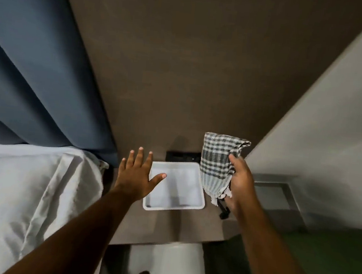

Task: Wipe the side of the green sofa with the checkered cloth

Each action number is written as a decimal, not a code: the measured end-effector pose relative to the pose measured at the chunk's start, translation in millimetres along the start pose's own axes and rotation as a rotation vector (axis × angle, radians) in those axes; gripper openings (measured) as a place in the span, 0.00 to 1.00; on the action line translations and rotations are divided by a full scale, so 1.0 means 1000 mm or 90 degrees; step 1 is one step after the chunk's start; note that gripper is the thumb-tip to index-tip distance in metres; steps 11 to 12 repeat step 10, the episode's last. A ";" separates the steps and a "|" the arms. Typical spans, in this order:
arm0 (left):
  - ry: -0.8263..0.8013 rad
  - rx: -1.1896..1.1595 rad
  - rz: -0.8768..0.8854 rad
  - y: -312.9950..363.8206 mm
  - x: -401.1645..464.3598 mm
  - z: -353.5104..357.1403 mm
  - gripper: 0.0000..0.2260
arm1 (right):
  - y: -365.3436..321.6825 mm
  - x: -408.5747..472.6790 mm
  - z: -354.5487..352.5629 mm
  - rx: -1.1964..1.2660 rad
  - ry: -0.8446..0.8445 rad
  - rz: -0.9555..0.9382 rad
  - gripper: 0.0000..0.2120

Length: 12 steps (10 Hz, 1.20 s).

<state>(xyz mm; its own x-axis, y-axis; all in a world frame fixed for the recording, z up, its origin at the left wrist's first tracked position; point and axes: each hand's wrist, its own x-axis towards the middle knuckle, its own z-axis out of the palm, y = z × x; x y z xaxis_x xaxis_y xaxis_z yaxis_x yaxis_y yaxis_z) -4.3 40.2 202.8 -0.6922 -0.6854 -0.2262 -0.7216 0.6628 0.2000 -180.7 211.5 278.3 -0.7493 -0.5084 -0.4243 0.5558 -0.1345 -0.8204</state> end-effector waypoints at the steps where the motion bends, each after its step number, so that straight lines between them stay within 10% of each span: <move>1: -0.014 0.003 -0.015 -0.018 0.029 0.062 0.55 | 0.047 0.051 -0.010 -0.099 0.001 0.045 0.15; 4: -0.090 -0.050 -0.039 -0.057 0.107 0.244 0.53 | 0.216 0.218 -0.049 -0.374 -0.064 0.038 0.08; 6: -0.065 -0.018 0.009 -0.070 0.130 0.314 0.46 | 0.329 0.283 -0.101 -1.128 -0.502 -0.094 0.23; 12: -0.065 -0.002 -0.048 -0.060 0.128 0.312 0.49 | 0.364 0.290 -0.085 -1.211 -0.254 -0.112 0.35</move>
